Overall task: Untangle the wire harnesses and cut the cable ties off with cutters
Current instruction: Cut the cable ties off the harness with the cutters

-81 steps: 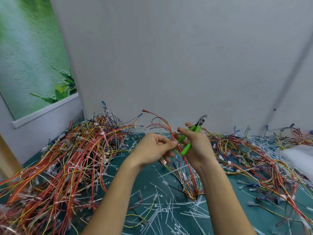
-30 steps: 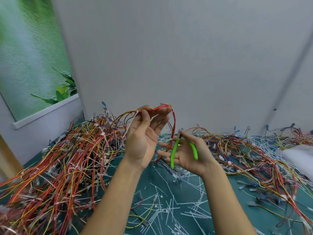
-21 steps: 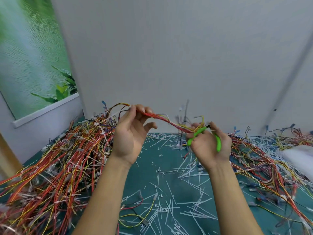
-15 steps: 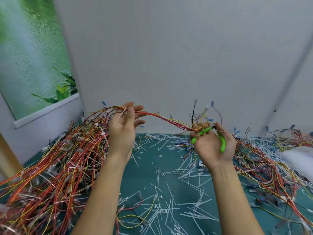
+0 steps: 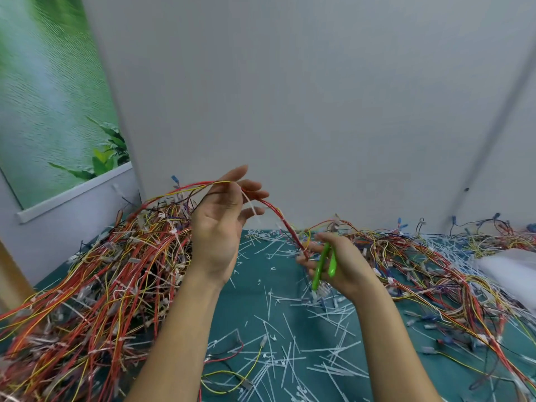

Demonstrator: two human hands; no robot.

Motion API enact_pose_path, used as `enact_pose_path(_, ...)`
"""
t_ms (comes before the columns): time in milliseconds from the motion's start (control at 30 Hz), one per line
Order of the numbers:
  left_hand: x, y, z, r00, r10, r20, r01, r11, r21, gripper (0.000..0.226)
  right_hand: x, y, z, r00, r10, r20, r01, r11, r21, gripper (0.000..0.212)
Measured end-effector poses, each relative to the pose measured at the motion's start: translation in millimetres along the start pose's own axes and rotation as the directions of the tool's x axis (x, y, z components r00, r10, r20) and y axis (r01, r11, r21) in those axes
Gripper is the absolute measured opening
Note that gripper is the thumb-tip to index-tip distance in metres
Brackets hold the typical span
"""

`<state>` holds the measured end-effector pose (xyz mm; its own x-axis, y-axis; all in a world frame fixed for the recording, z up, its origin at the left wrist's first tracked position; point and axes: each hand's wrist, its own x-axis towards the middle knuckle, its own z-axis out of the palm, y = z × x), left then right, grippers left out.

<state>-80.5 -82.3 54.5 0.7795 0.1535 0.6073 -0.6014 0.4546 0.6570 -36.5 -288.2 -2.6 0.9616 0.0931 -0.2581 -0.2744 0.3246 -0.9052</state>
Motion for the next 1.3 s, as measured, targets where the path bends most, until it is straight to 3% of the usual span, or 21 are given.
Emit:
enact_pose_path(67,-1.0,-5.2,3.1,0.999,0.027,-0.034,-0.025,0.997,0.075,0.022,-7.7,-2.0,0.8,0.999,-0.037,-0.007,0.032,0.94,-0.34,0.017)
enact_pose_path(167,-1.8,-12.2,4.3,0.995,0.064,-0.079,-0.048,0.98,0.194,0.02,-18.5,-4.9,1.2,0.986,-0.165,0.019,0.117,0.615,-0.78,0.022)
enact_pose_path(200,-2.0,-14.9,3.1,0.992,0.076,-0.096,-0.052,0.972,0.227,0.018,-19.7,-5.2,2.4,0.974,-0.223,0.027,0.141,0.515,-0.845,0.024)
enact_pose_path(267,-2.4,-20.5,0.1,0.987,0.095,-0.127,-0.055,0.955,0.291,0.014,-23.6,-7.0,7.7,0.939,-0.341,0.049,0.206,0.442,-0.873,0.022)
enact_pose_path(333,-3.7,-25.8,-0.4,0.98,0.107,-0.165,-0.045,0.939,0.342,0.013,-29.9,-12.1,13.2,0.902,-0.424,0.076,0.318,0.535,-0.782,0.01)
enact_pose_path(400,-5.4,-30.5,2.5,0.971,0.114,-0.21,-0.03,0.93,0.366,0.013,-38.6,-16.8,20.1,0.88,-0.455,0.138,0.451,0.704,-0.548,0.024)
enact_pose_path(467,-7.8,-35.9,8.0,0.964,0.13,-0.231,-0.025,0.913,0.407,0.012,-44.1,-16.5,28.4,0.846,-0.481,0.23,0.531,0.801,-0.277,0.034)
enact_pose_path(600,-16.5,-42.6,17.0,0.962,0.176,-0.21,-0.048,0.861,0.506,0.016,-49.1,-7.5,52.3,0.768,-0.592,0.247,0.627,0.773,-0.096,0.041)
enact_pose_path(767,-23.3,-40.3,23.3,0.984,0.136,-0.115,-0.049,0.828,0.558,0.013,-46.2,-1.7,62.6,0.741,-0.666,0.083,0.671,0.736,-0.088,0.021)
enact_pose_path(900,-26.0,-39.2,31.4,0.998,0.04,-0.057,-0.005,0.857,0.516,0.012,-42.7,-4.5,55.1,0.754,-0.657,0.007,0.656,0.751,-0.075,0.018)
enact_pose_path(967,-26.9,-39.2,33.6,0.999,-0.045,-0.011,0.046,0.911,0.411,0.017,-41.8,-7.2,52.0,0.763,-0.646,-0.007,0.646,0.763,-0.03,0.011)
enact_pose_path(1033,-26.8,-37.1,34.8,0.976,-0.211,0.058,0.194,0.956,0.219,0.028,-42.6,-11.5,49.0,0.798,-0.602,-0.011,0.601,0.795,0.077,0.01)
enact_pose_path(1100,-26.8,-34.5,35.1,0.91,-0.368,0.191,0.376,0.926,-0.011,0.038,-43.5,-16.5,44.0,0.853,-0.52,0.036,0.495,0.83,0.256,0.015)
enact_pose_path(1167,-26.1,-32.2,34.7,0.859,-0.426,0.282,0.475,0.87,-0.134,0.044,-45.7,-21.4,38.8,0.889,-0.444,0.115,0.378,0.851,0.364,0.018)
enact_pose_path(1300,-26.3,-36.0,35.0,0.868,-0.436,0.237,0.476,0.866,-0.154,0.037,-47.0,-25.6,36.2,0.904,-0.357,0.234,0.22,0.859,0.462,0.027)
